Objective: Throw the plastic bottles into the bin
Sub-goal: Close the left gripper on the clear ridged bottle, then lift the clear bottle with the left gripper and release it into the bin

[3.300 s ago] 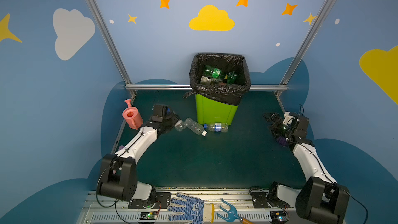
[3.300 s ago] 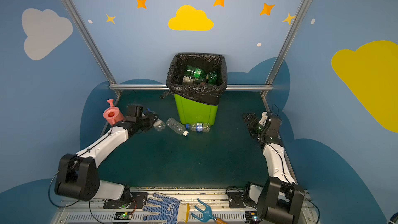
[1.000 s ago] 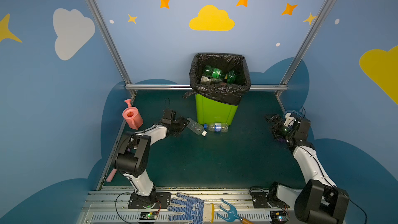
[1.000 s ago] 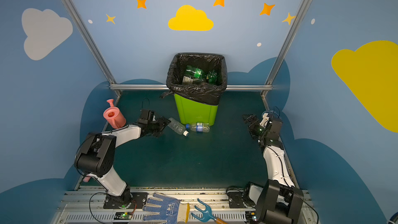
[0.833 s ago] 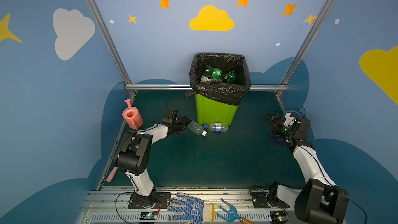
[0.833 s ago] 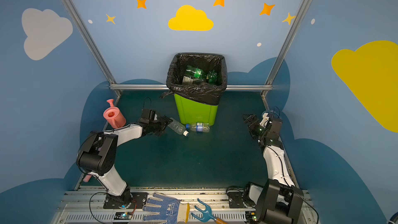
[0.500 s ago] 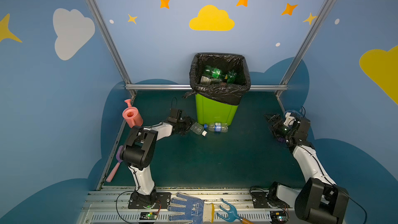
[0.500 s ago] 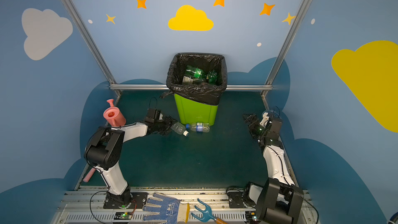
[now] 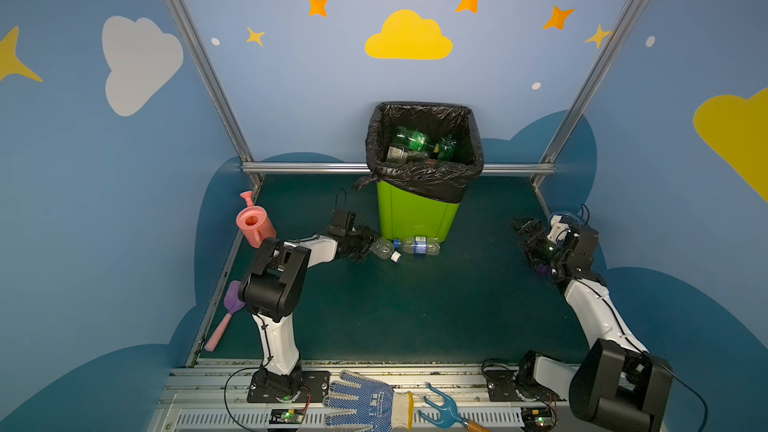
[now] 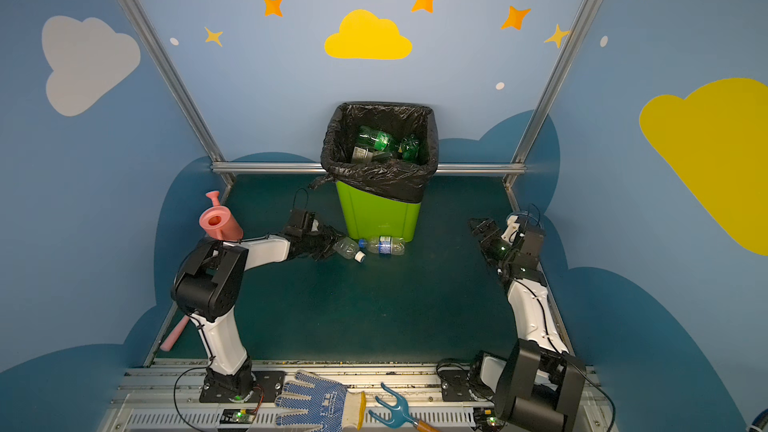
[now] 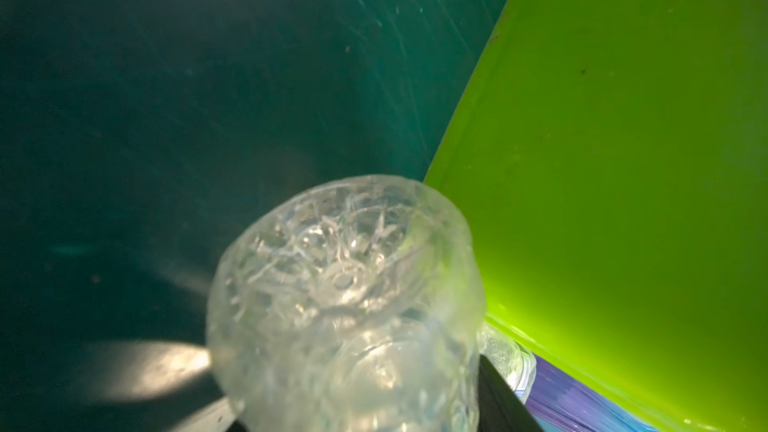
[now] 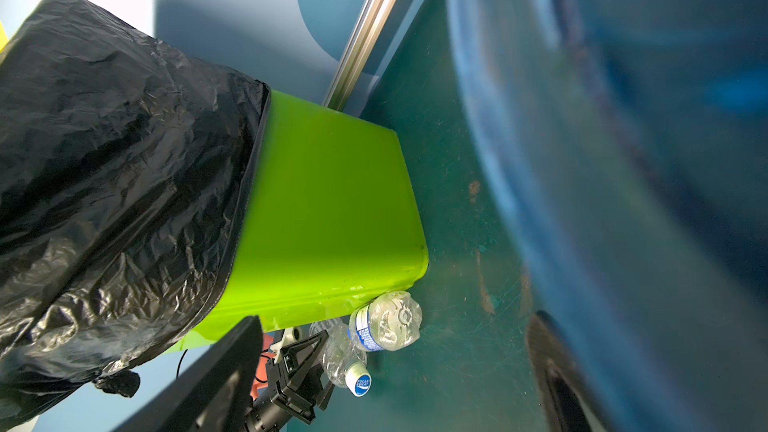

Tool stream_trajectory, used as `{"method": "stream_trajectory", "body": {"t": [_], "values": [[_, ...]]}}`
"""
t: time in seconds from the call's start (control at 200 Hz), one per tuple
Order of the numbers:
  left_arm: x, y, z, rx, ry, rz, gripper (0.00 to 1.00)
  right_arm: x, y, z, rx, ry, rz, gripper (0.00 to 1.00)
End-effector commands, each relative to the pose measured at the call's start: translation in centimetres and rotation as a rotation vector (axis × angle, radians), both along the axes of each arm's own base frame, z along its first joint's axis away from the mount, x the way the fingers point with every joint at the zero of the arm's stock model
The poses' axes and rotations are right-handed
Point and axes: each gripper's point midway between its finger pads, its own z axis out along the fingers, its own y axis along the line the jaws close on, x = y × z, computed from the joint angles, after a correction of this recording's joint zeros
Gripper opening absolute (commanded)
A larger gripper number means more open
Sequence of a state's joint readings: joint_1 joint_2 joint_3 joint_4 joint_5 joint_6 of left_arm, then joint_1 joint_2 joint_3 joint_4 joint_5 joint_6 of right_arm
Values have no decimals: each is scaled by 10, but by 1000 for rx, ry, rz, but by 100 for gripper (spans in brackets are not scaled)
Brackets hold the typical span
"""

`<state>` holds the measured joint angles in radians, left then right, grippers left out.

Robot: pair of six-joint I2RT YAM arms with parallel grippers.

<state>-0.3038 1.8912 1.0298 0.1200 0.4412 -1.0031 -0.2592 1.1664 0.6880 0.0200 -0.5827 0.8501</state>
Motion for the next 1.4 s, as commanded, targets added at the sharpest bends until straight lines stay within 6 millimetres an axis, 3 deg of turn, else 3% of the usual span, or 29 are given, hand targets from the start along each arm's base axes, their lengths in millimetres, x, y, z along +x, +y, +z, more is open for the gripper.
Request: {"method": "stream_trajectory", "body": {"t": [0.0,0.21,0.3,0.39,0.491,0.541,0.581,0.671,0.796,0.891,0.986,1.026,1.111,1.191,1.237,1.322,1.397], "values": [[7,-1,-2,-10,-11,8,54,-30,7,-63,98,278,-29,98],[10,10,25,-34,-80,45,48,-30,7,-62,99,277,-31,98],[11,26,52,-6,-138,66,48,-30,6,-61,99,275,-31,98],[14,47,97,-5,-231,97,48,-27,5,-58,95,268,-32,98],[16,81,167,37,-368,141,49,-25,5,-56,94,264,-27,98],[17,99,212,73,-461,165,49,-25,5,-57,97,267,-27,98],[16,113,249,110,-544,186,50,-19,4,-46,93,240,-24,98],[6,140,346,185,-783,253,52,-17,4,-44,95,235,-22,98],[-14,154,448,232,-1040,319,53,-18,5,-47,104,235,-21,98],[-15,149,492,181,-1154,322,53,-21,5,-47,106,233,-19,98],[-4,126,509,130,-1196,283,53,-22,4,-42,104,220,-22,98],[7,109,504,135,-1188,243,53,-23,4,-40,102,215,-23,98],[32,47,482,176,-1141,81,56,-24,2,-35,99,203,-32,98],[54,-12,444,265,-1022,-102,68,-25,2,-33,101,198,-33,98],[58,-32,438,305,-974,-166,73,-25,3,-32,106,197,-28,98],[53,-30,470,366,-1013,-140,80,-27,4,-29,101,194,-17,98],[34,-21,517,374,-1133,-85,95,-32,3,-29,82,199,-23,98]]}}
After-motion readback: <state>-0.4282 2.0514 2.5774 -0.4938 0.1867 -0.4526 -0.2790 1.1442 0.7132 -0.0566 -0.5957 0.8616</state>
